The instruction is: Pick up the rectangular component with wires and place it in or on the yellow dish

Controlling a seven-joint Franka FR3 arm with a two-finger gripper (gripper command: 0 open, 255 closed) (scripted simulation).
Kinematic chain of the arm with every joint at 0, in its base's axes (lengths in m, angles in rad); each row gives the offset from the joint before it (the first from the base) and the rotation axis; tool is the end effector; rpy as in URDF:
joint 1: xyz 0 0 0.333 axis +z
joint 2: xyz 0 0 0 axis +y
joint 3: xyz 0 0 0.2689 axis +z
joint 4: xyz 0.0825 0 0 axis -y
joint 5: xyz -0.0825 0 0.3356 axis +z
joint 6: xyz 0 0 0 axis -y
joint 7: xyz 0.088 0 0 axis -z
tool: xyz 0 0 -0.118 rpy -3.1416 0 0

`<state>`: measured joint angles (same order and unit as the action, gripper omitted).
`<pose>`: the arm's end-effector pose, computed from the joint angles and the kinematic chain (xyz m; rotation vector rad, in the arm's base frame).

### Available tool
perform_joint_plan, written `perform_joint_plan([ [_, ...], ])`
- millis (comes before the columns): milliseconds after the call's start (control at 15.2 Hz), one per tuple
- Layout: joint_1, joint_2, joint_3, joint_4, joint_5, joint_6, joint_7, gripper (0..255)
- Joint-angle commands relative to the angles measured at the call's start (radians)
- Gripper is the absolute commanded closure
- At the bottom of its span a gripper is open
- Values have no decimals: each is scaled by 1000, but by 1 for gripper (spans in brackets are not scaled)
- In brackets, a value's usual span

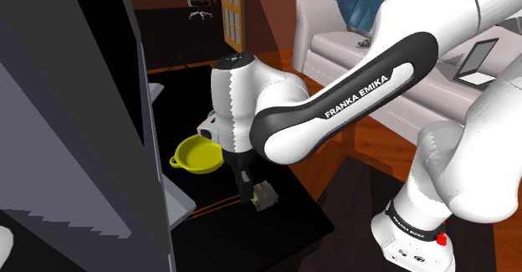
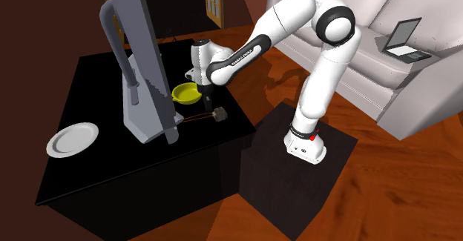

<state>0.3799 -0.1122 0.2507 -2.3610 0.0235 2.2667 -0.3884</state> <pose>0.3673 0.2687 0.3452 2.7480 1.5062 0.0246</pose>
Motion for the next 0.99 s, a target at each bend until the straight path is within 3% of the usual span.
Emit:
perform_joint_plan([
  [0, 17, 40, 16, 24, -4, 28, -23, 0],
  [528, 15, 111, 18, -11, -29, 132, -4, 0],
  [924, 15, 111, 18, -11, -29, 132, -4, 0],
])
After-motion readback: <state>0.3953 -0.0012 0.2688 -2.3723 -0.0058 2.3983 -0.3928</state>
